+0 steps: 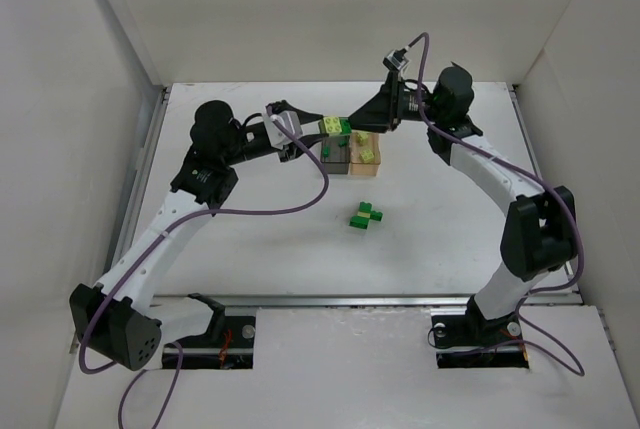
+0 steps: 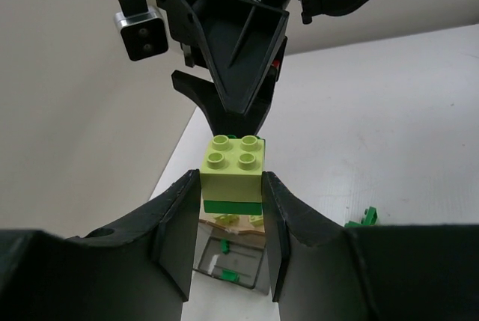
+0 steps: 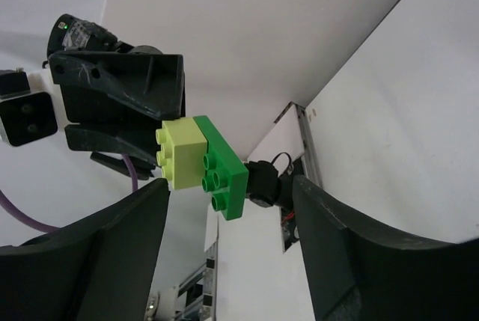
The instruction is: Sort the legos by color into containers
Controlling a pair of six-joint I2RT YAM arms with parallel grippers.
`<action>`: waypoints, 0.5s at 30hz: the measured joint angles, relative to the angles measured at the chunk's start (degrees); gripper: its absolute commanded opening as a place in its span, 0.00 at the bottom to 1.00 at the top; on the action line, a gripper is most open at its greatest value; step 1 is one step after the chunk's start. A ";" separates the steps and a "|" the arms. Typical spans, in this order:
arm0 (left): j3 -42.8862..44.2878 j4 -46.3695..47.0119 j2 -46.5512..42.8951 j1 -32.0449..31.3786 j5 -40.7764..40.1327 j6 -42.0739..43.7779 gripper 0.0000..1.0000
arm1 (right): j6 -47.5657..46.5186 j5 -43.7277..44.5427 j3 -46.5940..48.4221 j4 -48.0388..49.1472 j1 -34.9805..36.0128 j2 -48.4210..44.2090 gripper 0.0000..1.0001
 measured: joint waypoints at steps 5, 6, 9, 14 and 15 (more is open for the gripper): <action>0.00 1.84 0.00 -0.11 -0.28 -1.05 0.00 | 2.38 -0.28 -1.60 2.38 0.00 -0.02 0.59; 0.00 2.21 0.00 -0.11 -0.37 -1.27 0.00 | 2.78 -0.31 -1.92 2.60 0.00 -0.02 0.59; 0.00 3.32 0.04 -0.42 -0.63 -1.57 0.00 | 3.45 -0.28 -2.03 2.73 0.02 -0.02 0.53; 0.00 3.85 0.35 -1.11 -1.38 -1.81 0.00 | 4.31 -0.35 -1.97 3.74 0.20 -0.07 0.43; 0.00 3.85 0.46 -1.16 -1.42 -1.81 0.00 | 4.72 -0.35 -1.97 4.22 0.33 -0.07 0.42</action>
